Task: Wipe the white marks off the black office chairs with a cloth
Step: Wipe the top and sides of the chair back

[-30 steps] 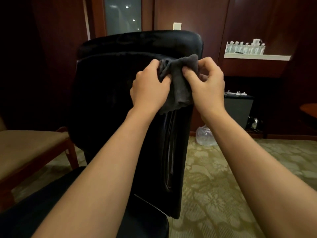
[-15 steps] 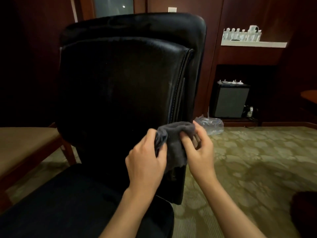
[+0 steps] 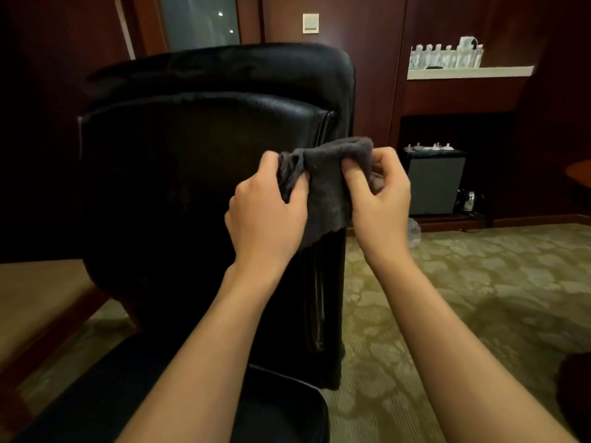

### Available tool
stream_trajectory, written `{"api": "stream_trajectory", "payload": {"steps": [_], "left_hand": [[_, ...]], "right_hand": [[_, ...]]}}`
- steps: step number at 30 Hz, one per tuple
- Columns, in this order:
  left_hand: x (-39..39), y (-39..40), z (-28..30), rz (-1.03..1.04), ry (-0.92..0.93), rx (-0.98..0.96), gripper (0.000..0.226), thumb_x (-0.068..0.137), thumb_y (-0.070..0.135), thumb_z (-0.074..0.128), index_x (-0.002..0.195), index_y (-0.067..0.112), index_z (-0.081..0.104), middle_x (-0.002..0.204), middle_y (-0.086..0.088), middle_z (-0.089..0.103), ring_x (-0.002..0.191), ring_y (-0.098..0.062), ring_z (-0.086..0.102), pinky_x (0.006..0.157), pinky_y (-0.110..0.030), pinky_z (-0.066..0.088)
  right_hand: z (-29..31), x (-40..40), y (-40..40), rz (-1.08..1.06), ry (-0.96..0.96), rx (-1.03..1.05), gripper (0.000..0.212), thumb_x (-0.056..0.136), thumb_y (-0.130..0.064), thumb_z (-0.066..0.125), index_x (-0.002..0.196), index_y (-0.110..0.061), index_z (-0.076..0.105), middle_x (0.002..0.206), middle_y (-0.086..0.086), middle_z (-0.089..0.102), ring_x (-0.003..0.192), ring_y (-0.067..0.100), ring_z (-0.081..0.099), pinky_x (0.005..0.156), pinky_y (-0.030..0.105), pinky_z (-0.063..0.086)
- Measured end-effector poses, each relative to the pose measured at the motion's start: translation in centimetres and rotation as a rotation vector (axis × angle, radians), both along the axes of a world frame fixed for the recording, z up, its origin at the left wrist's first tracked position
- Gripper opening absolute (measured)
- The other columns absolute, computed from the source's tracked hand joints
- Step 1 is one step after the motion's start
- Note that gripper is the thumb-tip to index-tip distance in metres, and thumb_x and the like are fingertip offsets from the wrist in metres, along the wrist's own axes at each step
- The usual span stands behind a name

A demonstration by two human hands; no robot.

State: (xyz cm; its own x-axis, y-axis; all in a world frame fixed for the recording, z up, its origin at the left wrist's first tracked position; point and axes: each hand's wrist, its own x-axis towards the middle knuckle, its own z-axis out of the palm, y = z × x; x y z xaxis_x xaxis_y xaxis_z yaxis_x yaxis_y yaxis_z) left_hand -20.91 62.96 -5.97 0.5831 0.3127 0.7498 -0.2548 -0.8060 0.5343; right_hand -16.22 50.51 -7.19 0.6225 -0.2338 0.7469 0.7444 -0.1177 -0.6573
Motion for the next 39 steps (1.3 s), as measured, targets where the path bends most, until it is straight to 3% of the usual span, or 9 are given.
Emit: {"api": "stream_trajectory", "payload": {"steps": [4, 9, 12, 15, 19, 25, 30, 35, 39], "left_hand": [[0.6, -0.1, 1.0, 0.028, -0.003, 0.031, 0.02, 0.097, 0.042, 0.057, 0.092, 0.024, 0.048, 0.077, 0.011, 0.056, 0.08, -0.025, 0.064, 0.062, -0.031, 0.037], [0.1, 0.5, -2.2, -0.033, -0.052, 0.119, 0.018, 0.092, 0.035, 0.061, 0.089, 0.021, 0.05, 0.074, 0.005, 0.062, 0.07, -0.026, 0.066, 0.055, -0.038, 0.05], [-0.7, 1.0, -5.2, -0.076, 0.01, 0.152, 0.02, 0.084, 0.028, 0.069, 0.086, 0.024, 0.049, 0.07, 0.012, 0.057, 0.059, -0.008, 0.056, 0.049, -0.018, 0.039], [-0.7, 1.6, -6.6, -0.102, 0.058, 0.122, 0.02, 0.083, 0.029, 0.068, 0.086, 0.029, 0.048, 0.068, 0.016, 0.055, 0.058, 0.0, 0.05, 0.053, -0.008, 0.03], [0.2, 2.1, -6.5, -0.126, 0.082, 0.093, 0.018, 0.088, 0.034, 0.061, 0.085, 0.034, 0.044, 0.067, 0.016, 0.055, 0.059, 0.002, 0.052, 0.052, -0.016, 0.035], [0.7, 3.3, -6.6, -0.146, 0.081, 0.102, 0.015, 0.091, 0.037, 0.059, 0.086, 0.032, 0.045, 0.068, 0.014, 0.057, 0.06, 0.0, 0.055, 0.051, -0.016, 0.038], [1.7, 3.8, -4.3, -0.115, 0.036, 0.098, 0.021, 0.091, 0.038, 0.062, 0.081, 0.028, 0.046, 0.067, 0.007, 0.061, 0.065, -0.019, 0.065, 0.055, -0.035, 0.047], [3.5, 3.3, 0.7, -0.047, 0.018, 0.073, 0.022, 0.094, 0.039, 0.061, 0.086, 0.024, 0.047, 0.076, 0.006, 0.063, 0.078, -0.027, 0.065, 0.063, -0.037, 0.046], [2.3, 3.1, -1.2, -0.041, 0.052, 0.118, 0.019, 0.093, 0.038, 0.06, 0.09, 0.021, 0.053, 0.075, 0.004, 0.063, 0.075, -0.026, 0.065, 0.063, -0.042, 0.051]], "right_hand": [[1.0, 1.7, 1.6, -0.22, -0.059, -0.114, 0.009, 0.094, -0.02, 0.059, 0.089, -0.017, 0.052, 0.095, 0.004, 0.052, 0.078, 0.01, 0.048, 0.07, 0.027, 0.04], [-3.6, 1.5, 2.8, -0.328, -0.075, -0.197, 0.018, 0.092, -0.019, 0.052, 0.1, -0.003, 0.056, 0.121, 0.016, 0.051, 0.1, 0.013, 0.05, 0.081, 0.018, 0.038], [-7.4, 0.5, 2.6, -0.247, -0.001, -0.228, 0.022, 0.091, -0.024, 0.05, 0.101, -0.006, 0.058, 0.121, 0.012, 0.053, 0.102, 0.005, 0.049, 0.088, 0.008, 0.036], [-8.9, 0.4, 2.2, -0.138, 0.058, -0.21, 0.025, 0.091, -0.026, 0.051, 0.103, -0.007, 0.061, 0.114, 0.005, 0.057, 0.1, 0.002, 0.052, 0.088, 0.014, 0.043], [-7.5, 1.8, 2.3, 0.005, 0.158, -0.146, 0.006, 0.092, -0.019, 0.057, 0.098, -0.017, 0.06, 0.093, -0.003, 0.061, 0.088, 0.013, 0.061, 0.077, 0.037, 0.051], [-7.6, 2.0, 3.3, -0.015, 0.164, -0.142, 0.013, 0.095, -0.009, 0.058, 0.086, -0.017, 0.053, 0.077, 0.001, 0.056, 0.072, 0.018, 0.055, 0.063, 0.032, 0.044], [-4.5, 3.7, 3.0, -0.071, 0.104, -0.186, 0.007, 0.09, -0.022, 0.058, 0.088, -0.016, 0.053, 0.083, 0.005, 0.058, 0.078, 0.022, 0.058, 0.067, 0.04, 0.047], [0.8, 5.4, 4.0, -0.167, -0.019, -0.21, 0.013, 0.091, -0.016, 0.059, 0.086, -0.017, 0.047, 0.086, 0.004, 0.052, 0.075, 0.005, 0.049, 0.067, 0.017, 0.036], [-3.6, 4.5, 4.4, -0.2, -0.011, -0.195, 0.015, 0.09, -0.017, 0.054, 0.098, -0.004, 0.057, 0.106, 0.009, 0.05, 0.085, -0.003, 0.045, 0.077, 0.004, 0.035]]}}
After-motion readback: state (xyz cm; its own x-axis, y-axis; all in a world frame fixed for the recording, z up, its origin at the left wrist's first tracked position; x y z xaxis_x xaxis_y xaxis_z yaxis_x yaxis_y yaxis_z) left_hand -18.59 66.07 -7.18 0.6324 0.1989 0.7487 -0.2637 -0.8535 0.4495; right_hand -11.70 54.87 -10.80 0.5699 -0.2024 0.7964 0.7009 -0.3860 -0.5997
